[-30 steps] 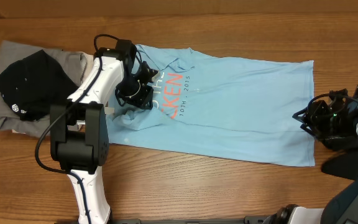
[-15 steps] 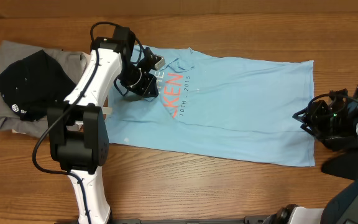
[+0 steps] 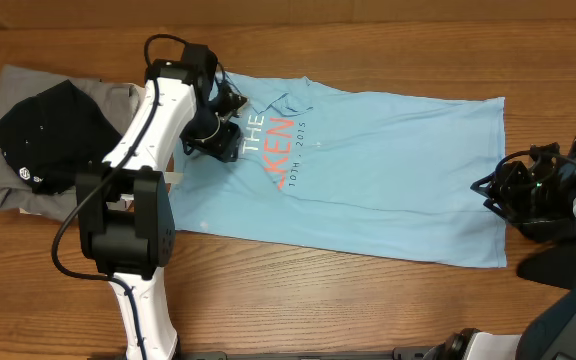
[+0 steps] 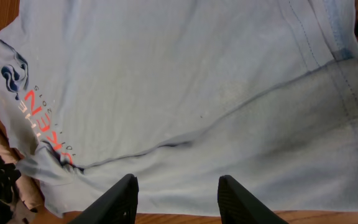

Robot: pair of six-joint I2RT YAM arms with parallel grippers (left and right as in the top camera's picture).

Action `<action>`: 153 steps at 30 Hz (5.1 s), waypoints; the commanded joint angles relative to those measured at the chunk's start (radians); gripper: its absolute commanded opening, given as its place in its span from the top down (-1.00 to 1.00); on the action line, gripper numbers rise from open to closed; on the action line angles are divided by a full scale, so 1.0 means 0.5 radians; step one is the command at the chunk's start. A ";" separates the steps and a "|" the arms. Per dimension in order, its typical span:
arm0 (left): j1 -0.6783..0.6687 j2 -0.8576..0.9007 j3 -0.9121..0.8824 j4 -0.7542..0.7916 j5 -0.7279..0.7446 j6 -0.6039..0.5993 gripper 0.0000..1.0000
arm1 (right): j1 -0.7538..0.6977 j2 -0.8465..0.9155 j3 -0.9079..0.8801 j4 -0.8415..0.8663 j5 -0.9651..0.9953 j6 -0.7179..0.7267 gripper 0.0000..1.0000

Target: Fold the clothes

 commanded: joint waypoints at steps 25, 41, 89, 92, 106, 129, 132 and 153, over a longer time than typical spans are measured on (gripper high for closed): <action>0.130 -0.079 -0.201 -0.510 0.478 -0.085 0.31 | 0.010 -0.031 0.032 0.026 -0.002 -0.015 0.09; 0.211 -0.082 -0.152 -0.410 0.351 -0.098 0.13 | 0.010 -0.031 0.032 0.026 -0.002 -0.015 0.08; 0.391 -0.066 0.099 0.051 0.225 -0.200 -0.25 | 0.010 -0.031 0.032 0.034 0.007 -0.015 0.07; 0.391 -0.066 0.099 0.024 0.243 -0.207 -0.26 | 0.010 -0.031 0.032 0.034 0.007 -0.015 0.07; 0.322 -0.038 0.066 0.184 0.344 -0.206 0.14 | 0.010 -0.031 0.032 0.040 0.007 -0.015 0.05; 0.179 0.138 -0.027 0.300 0.282 -0.206 0.92 | 0.010 -0.031 0.032 0.027 0.006 -0.015 0.04; 0.189 0.134 0.007 0.211 0.275 -0.207 0.92 | 0.010 -0.031 0.032 0.025 0.007 -0.015 0.04; 0.238 0.073 0.257 -0.006 0.201 -0.260 -0.20 | 0.010 -0.031 0.032 0.041 0.006 -0.015 -0.01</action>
